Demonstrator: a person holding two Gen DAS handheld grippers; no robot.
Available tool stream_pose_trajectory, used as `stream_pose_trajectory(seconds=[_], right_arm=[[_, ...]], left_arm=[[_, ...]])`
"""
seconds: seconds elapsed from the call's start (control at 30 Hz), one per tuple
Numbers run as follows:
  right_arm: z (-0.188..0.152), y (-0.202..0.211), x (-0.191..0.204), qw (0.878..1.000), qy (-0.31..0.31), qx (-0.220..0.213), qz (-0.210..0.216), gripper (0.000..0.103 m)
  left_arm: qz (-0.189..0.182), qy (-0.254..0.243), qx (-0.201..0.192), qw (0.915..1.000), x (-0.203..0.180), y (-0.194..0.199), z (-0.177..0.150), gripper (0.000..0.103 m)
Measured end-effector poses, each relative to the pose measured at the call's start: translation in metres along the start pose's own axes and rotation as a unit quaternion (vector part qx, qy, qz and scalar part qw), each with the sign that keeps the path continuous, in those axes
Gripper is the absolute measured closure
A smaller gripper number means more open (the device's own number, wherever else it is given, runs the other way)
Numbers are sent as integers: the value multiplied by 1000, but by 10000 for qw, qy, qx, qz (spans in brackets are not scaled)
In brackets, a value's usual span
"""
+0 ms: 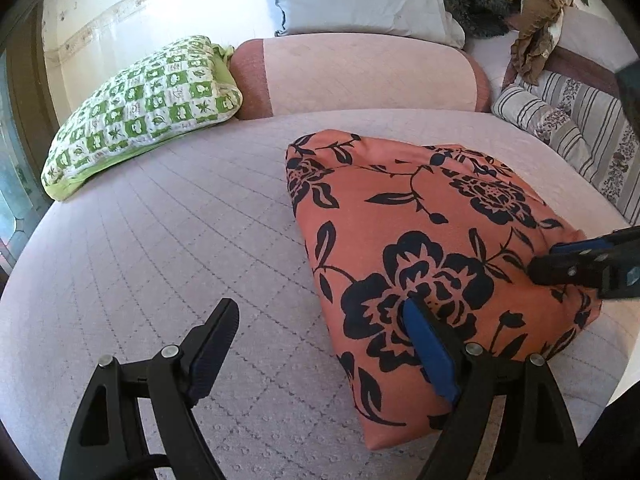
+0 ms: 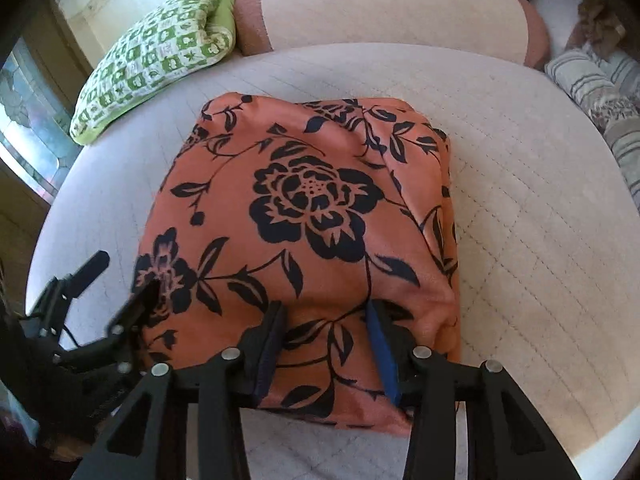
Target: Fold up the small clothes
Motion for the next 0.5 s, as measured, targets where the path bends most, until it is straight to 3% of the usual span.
stream_pose_trajectory(seconds=[0.1, 0.23, 0.37, 0.5], right_arm=[[-1, 15, -5, 9990, -320, -96, 290, 56], [-14, 35, -16, 9969, -501, -588, 129, 56], [-34, 6, -24, 9985, -505, -179, 97, 55], [-36, 10, -23, 9982, -443, -367, 148, 55]], left_arm=[[-4, 62, 14, 10000, 1, 0, -1, 18], [36, 114, 46, 9999, 1, 0, -1, 18], [88, 92, 42, 9999, 0, 1, -3, 18], [156, 88, 52, 9998, -2, 5, -2, 18]])
Point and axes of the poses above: each gripper's, at about its wrist camera, not at the fingertips, and y roughly against the way its jaws point, x to its left, z to its top, the point moved 1 cm from there along -y, roughly the way its jaws point, and after that the axes turned 1 degree about x, right-handed, at the moved point
